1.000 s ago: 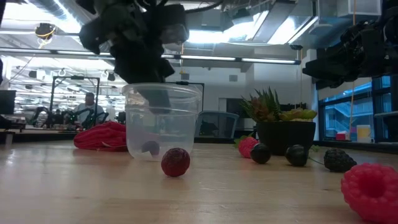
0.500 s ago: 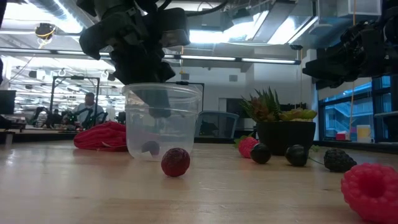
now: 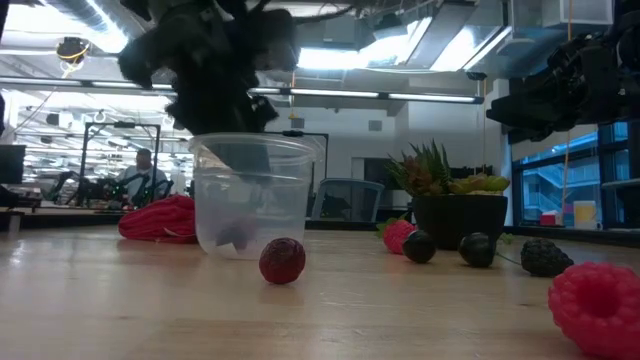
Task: Pick and placing Produce into tupperware
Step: Put the blackberry into the container
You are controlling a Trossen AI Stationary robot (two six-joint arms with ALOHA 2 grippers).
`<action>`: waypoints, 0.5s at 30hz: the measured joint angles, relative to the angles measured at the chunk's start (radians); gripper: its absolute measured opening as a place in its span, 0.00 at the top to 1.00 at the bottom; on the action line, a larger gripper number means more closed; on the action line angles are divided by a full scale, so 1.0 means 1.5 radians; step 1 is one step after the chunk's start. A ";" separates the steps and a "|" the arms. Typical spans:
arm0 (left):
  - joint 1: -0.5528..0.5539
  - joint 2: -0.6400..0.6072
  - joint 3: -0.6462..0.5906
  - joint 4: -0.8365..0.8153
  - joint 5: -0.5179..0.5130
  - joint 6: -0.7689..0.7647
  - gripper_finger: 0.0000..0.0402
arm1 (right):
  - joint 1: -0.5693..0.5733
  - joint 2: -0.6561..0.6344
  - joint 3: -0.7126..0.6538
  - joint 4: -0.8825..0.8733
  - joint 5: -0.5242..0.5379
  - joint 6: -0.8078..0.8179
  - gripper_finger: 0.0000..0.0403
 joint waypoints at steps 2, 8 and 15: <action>0.000 -0.027 0.000 -0.016 0.000 -0.008 0.55 | 0.000 0.000 0.000 0.000 0.000 0.000 0.60; -0.013 -0.144 0.001 -0.081 0.000 -0.108 0.55 | 0.000 0.000 0.000 0.000 0.000 0.002 0.60; -0.079 -0.229 0.001 -0.179 0.001 -0.271 0.55 | 0.000 0.000 0.000 0.000 0.000 0.003 0.60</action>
